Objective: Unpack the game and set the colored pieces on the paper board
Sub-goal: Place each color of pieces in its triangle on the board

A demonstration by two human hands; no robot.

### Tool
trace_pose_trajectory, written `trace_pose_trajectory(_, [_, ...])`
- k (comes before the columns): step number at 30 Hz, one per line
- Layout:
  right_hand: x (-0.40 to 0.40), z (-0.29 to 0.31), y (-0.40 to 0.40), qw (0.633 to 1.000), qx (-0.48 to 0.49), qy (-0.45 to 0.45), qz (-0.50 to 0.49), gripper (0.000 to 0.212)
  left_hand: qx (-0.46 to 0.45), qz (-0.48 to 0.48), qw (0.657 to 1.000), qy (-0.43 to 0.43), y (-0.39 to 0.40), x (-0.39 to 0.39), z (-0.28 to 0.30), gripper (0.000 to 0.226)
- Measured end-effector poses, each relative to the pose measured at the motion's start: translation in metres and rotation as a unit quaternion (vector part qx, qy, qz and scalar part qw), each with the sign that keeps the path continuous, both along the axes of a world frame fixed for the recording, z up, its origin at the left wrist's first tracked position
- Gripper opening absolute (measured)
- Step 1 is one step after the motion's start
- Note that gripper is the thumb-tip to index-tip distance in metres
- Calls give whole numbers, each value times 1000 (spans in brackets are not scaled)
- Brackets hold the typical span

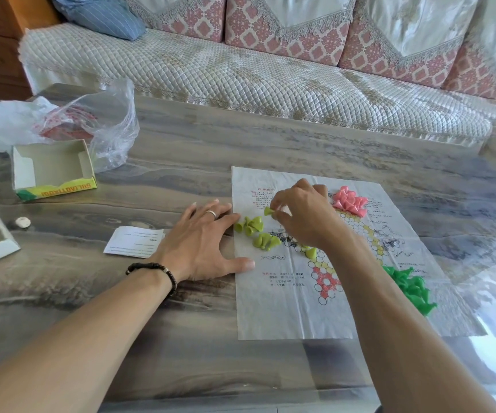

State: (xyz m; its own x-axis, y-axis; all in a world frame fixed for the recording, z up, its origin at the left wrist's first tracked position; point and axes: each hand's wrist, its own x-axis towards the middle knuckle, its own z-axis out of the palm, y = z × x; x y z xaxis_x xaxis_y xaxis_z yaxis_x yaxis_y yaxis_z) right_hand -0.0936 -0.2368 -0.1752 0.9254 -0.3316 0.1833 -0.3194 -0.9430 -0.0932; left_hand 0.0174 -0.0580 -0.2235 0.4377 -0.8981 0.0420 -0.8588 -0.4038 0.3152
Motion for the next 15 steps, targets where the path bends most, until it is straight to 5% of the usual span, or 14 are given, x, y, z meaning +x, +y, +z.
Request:
trace_pose_trajectory(6, [-8, 17, -4, 996, 55, -71, -22, 17, 3, 1, 1000, 2, 0, 0, -1, 113])
trace_pose_trajectory(15, [-30, 28, -13, 995, 96, -15, -36, 15, 0, 0, 1000, 2, 0, 1, -2, 112])
